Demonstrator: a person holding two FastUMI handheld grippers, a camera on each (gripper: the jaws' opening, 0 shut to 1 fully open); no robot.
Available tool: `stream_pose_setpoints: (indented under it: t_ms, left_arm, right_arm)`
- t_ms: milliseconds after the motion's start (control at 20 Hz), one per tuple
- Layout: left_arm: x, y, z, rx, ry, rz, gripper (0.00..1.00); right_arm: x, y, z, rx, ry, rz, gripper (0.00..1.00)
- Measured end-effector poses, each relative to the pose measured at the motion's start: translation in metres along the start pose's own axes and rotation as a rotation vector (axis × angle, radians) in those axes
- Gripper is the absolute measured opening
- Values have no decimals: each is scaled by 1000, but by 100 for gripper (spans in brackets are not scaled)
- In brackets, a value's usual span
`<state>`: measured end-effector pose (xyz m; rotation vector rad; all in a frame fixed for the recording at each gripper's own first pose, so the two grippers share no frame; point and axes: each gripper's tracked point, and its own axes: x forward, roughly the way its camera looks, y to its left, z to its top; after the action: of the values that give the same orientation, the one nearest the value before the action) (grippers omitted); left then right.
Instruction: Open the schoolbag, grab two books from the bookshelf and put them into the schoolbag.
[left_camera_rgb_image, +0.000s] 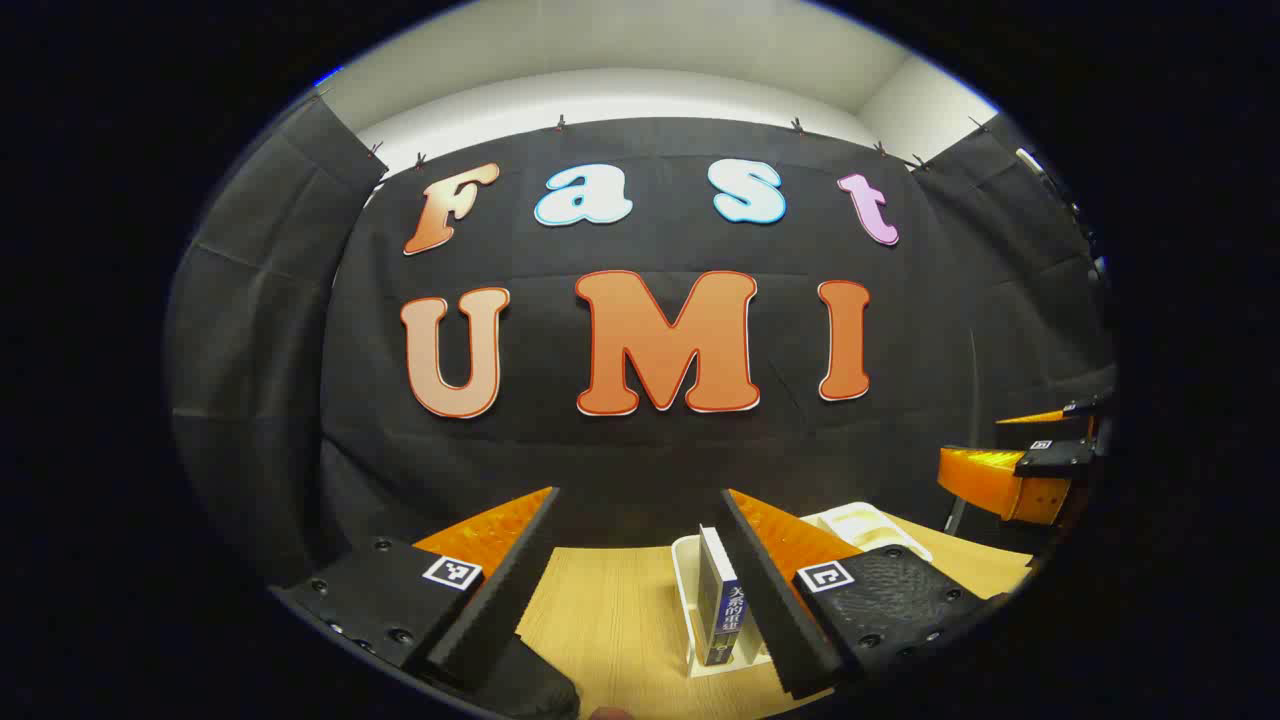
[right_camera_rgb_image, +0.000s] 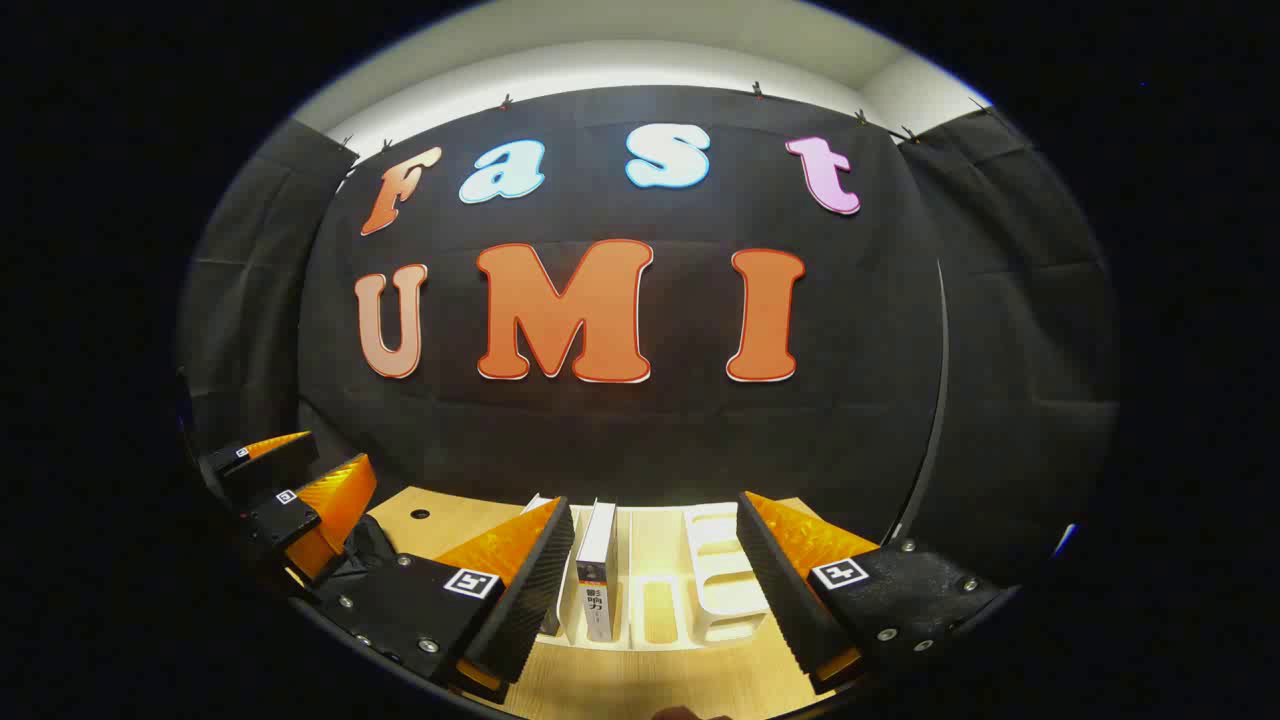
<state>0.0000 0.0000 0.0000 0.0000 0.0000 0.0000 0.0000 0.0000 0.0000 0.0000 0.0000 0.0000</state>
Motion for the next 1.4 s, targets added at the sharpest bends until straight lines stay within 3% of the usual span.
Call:
stream_pose_setpoints:
  t_ms: [450,950,1150,1400]
  left_arm:
    - [1,0,-1,31,6,-16,99]
    - [-1,-1,-6,63,31,-43,99]
    - [0,6,-8,95,39,9,100]
    - [-11,49,-21,213,84,142,98]
  right_arm:
    - [7,0,-16,-2,23,35,98]
    - [6,-1,-26,-7,17,21,97]
    - [16,-4,-31,-22,36,44,97]
    - [33,1,-44,-41,79,129,98]
